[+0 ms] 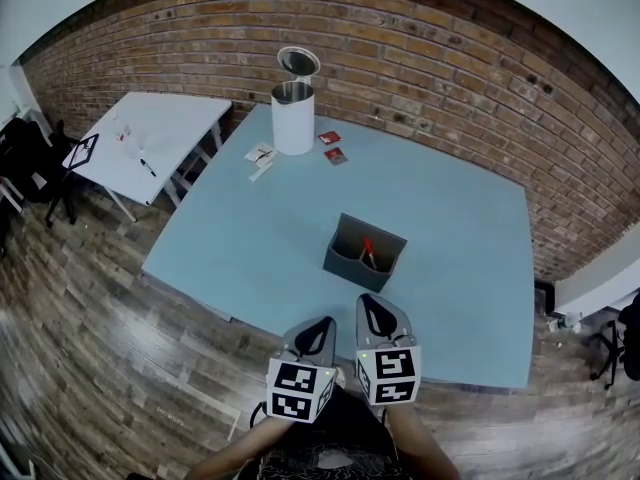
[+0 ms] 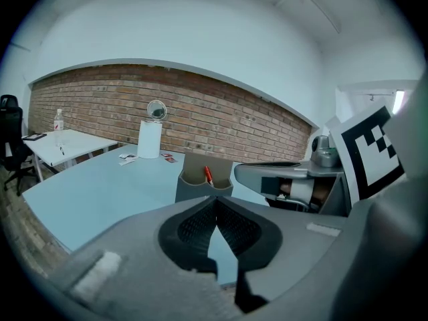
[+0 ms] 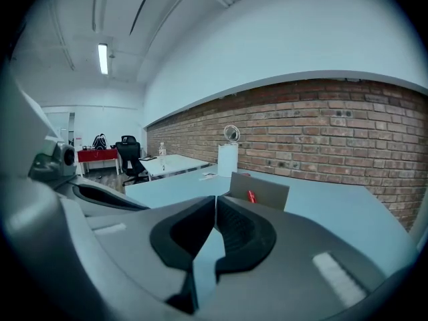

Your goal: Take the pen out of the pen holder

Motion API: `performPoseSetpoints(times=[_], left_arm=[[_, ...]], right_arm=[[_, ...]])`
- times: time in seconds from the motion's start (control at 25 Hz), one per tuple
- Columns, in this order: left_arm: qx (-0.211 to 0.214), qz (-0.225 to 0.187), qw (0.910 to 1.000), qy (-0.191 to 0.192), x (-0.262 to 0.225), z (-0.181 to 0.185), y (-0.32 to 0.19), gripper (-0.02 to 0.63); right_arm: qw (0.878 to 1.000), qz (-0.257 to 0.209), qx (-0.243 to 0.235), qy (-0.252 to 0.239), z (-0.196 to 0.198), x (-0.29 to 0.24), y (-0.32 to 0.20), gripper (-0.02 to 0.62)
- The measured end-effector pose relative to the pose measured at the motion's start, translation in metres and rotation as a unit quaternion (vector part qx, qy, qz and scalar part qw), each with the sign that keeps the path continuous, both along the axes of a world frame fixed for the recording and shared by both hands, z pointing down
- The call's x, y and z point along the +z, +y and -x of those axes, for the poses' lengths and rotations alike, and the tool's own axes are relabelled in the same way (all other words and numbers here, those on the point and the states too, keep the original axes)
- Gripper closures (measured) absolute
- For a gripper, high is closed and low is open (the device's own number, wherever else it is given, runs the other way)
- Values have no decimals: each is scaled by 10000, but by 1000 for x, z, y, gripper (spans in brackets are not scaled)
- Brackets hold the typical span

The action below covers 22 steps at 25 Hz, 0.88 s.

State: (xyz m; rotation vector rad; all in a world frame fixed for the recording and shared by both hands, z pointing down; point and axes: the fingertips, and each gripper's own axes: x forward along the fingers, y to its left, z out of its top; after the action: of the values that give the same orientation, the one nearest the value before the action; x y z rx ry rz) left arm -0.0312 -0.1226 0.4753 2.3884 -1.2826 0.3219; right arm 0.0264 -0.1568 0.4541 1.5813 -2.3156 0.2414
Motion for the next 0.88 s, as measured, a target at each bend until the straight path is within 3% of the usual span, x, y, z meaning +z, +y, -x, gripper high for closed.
performPoseSetpoints(times=[0.88], left_arm=[[450, -96, 9989, -57, 4, -7, -65, 615]], right_arm=[[9973, 147, 546, 472, -17, 26, -71, 580]])
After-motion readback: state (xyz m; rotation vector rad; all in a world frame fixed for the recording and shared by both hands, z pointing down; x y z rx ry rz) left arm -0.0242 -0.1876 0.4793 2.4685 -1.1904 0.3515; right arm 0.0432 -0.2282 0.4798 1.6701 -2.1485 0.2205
